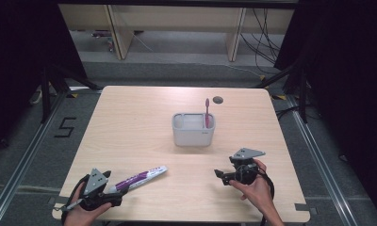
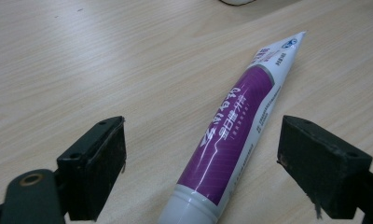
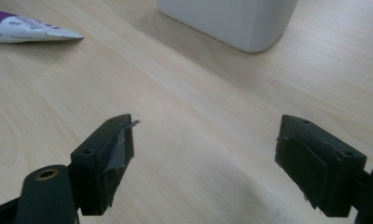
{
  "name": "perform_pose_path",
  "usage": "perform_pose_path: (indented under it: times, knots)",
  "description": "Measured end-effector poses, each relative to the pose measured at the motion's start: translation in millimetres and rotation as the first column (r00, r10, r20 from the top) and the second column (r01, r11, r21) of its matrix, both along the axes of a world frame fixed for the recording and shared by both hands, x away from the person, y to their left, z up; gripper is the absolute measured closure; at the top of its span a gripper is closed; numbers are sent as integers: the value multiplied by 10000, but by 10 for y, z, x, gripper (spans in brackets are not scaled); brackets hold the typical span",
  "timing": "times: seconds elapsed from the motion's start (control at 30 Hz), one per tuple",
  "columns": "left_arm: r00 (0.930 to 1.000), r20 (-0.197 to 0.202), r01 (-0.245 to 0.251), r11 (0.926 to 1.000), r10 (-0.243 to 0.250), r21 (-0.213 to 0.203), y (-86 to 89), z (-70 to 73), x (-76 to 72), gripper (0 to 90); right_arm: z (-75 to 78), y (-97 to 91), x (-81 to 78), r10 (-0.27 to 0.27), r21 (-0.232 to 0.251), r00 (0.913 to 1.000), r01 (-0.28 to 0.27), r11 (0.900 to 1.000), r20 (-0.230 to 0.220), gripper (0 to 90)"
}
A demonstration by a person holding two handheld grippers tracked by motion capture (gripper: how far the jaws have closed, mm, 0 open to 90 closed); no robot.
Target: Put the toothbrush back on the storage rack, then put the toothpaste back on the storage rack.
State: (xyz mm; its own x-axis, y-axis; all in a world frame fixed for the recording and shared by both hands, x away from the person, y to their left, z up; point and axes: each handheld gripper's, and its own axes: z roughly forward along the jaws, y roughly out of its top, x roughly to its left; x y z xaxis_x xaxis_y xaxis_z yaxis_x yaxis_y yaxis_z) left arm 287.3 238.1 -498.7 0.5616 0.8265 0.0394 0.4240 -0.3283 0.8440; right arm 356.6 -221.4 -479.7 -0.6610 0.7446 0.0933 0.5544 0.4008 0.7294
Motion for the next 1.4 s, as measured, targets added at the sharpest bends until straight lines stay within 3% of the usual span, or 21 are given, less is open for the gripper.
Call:
perform_pose_path:
  times: [0.03, 0.07, 0.13, 0.2, 0.23, 0.5, 0.57, 0.6, 0.67, 0.73, 0.83, 0.87, 0.97, 1.1, 1.2, 1.23, 1.4]
  knots:
    - [10000, 0, 0, 10000, 0, -6, -1, 0, 2, 150, -13, 9, -32, -150, 122, 9999, 151, 9998, -83, 201]
    - [10000, 0, 6, 10000, -6, 3, -1, -1, 1, 150, -14, -15, -29, 161, 22, 9999, -161, 9999, -5, 204]
    - [10000, 5, 27, 10000, -27, -13, -4, -1, 4, 150, -18, -42, -70, 220, -150, 9996, -217, 9997, 166, 206]
    - [10000, -31, 4, 10000, -3, 94, -4, 2, -1, 150, -28, -61, -118, 132, -63, 9999, -132, 9999, 79, 209]
    - [10000, -27, 37, 10000, -36, 72, -8, -1, 1, 150, -26, -60, -181, -154, 163, 9991, 160, 9997, -401, 210]
    - [9997, -18, 244, 9996, -244, 155, -18, -4, 15, 150, -98, -202, -341, -97, -142, 9990, 90, 9999, -447, 227]
    - [9997, -2, 260, 9996, -260, 141, -24, 0, 12, 149, -105, -249, -337, -135, -212, 9992, 128, 9997, -363, 227]
    - [9996, -8, 281, 9995, -281, 128, -27, 0, 12, 149, -104, -246, -360, -295, -57, 9974, 292, 9996, -652, 227]
    - [9994, -4, 343, 9993, -343, 137, -32, -4, 18, 148, -113, -275, -353, -204, -188, 9990, 196, 9996, -407, 229]
    - [9996, -44, 264, 9996, -264, 82, -35, -7, 16, 148, -112, -269, -378, -316, -86, 9973, 311, 9995, -657, 229]
    - [9992, 38, 406, 9991, -406, 122, -28, -12, 9, 147, -127, -301, -352, -30, -297, 9996, 22, 9996, -274, 230]
    - [9990, 76, 450, 9990, -450, 37, -37, -8, 4, 147, -117, -281, -386, -356, -49, 9966, 354, 9994, -738, 230]
    - [9980, 111, 617, 9980, -619, 155, -55, -6, 3, 147, -132, -321, -366, -234, -238, 9989, 224, 9995, -404, 231]
    - [9985, -70, 544, 9985, -544, 19, -61, 11, 16, 147, -107, -312, -374, -242, -158, 9988, 236, 9996, -422, 235]
    - [9976, -151, 674, 9977, -673, 95, -94, 57, 39, 147, -118, -297, -386, -285, -86, 9976, 280, 9996, -623, 235]
    - [9960, -172, 883, 9952, -876, 429, -97, 93, 51, 148, -126, -310, -370, -207, -189, 9988, 199, 9996, -454, 236]
    - [9916, -438, 1245, 9905, -1220, 587, -210, 206, 108, 154, -131, -306, -370, -289, 38, 9978, 292, 9996, -588, 237]
